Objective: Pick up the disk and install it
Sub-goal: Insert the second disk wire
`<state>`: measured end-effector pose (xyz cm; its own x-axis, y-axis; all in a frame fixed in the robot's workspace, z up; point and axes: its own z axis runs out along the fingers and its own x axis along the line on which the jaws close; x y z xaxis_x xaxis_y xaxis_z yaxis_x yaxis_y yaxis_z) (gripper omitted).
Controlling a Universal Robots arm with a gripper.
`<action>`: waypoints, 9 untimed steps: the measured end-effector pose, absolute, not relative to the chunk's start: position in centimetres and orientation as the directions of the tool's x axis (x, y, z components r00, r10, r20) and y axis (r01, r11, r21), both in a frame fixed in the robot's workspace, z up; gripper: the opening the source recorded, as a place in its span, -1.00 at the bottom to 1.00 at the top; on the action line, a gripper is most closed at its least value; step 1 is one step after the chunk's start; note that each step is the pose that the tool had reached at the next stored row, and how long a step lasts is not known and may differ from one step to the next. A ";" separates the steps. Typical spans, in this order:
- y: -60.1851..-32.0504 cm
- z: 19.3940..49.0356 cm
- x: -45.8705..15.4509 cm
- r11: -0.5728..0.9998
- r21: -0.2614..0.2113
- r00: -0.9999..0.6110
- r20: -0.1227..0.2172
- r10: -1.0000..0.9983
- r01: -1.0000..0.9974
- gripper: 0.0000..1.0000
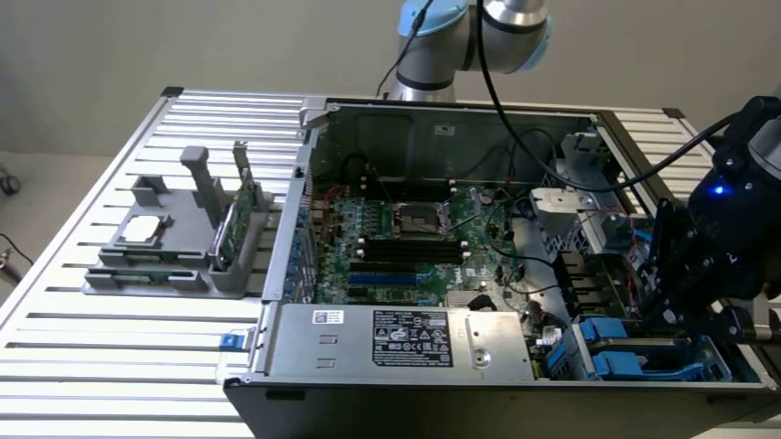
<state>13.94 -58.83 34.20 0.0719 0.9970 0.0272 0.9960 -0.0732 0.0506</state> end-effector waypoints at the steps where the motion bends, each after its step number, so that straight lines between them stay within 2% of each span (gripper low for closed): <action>1: -58.8 34.2 13.9 -0.073 0.051 0.072 0.028 0.997 0.996 -0.67; 9: -58.9 34.2 13.8 -0.074 0.058 0.072 0.039 0.997 0.996 -0.67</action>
<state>13.80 -58.85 34.17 0.0716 0.9967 0.0394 0.9956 -0.0738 0.0581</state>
